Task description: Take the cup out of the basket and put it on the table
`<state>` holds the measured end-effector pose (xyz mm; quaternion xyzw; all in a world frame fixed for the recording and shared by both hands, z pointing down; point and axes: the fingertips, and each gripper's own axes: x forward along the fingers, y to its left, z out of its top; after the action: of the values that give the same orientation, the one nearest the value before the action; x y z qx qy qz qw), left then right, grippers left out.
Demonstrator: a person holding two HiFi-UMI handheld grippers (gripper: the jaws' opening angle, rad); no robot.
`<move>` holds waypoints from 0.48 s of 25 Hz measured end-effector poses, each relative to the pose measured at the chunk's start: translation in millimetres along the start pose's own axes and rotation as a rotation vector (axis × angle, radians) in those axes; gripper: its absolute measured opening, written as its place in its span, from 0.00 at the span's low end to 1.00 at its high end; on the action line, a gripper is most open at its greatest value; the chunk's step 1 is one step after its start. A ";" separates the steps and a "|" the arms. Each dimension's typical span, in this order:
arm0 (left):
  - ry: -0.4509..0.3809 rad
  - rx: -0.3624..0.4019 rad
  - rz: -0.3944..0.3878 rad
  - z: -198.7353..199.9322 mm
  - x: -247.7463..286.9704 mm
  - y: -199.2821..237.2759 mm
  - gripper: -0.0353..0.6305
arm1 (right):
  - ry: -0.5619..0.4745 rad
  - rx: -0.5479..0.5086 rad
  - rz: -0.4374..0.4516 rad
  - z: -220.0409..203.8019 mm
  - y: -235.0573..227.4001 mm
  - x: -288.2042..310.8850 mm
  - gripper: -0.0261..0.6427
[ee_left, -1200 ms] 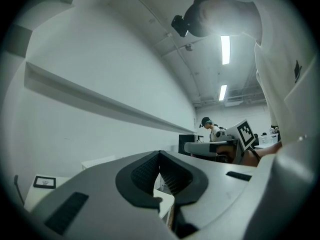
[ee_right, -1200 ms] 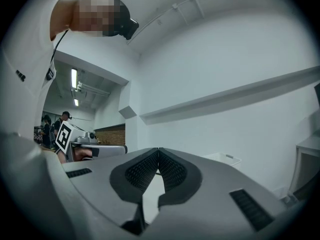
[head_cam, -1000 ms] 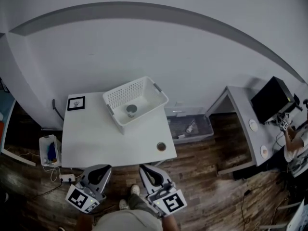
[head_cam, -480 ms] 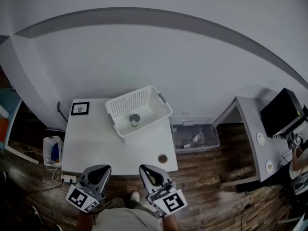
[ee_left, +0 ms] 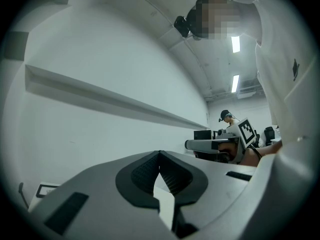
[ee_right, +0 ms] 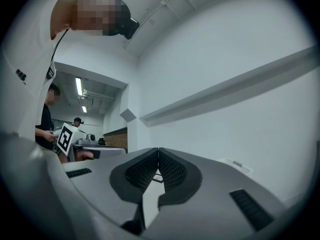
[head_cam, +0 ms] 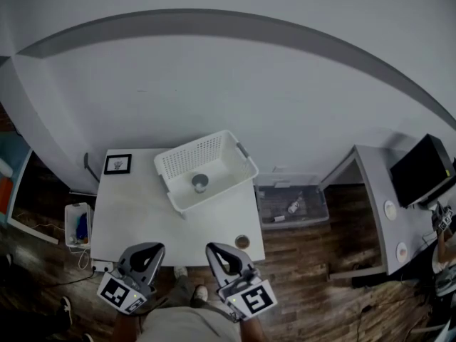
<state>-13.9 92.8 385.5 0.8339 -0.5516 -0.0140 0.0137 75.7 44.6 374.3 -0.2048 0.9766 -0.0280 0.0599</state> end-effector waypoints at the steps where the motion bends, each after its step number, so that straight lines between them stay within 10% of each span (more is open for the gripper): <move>1: -0.001 -0.001 -0.003 -1.0 2.8 3.2 0.06 | 0.001 0.002 -0.004 -0.9 -2.3 2.4 0.05; 12: -0.002 -0.020 -0.036 -5.2 35.7 59.8 0.06 | 0.032 -0.008 -0.049 -11.0 -35.7 53.8 0.06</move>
<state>-54.7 36.6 392.7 0.8434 -0.5365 -0.0207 0.0212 39.6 -9.4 382.4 -0.2286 0.9722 -0.0287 0.0429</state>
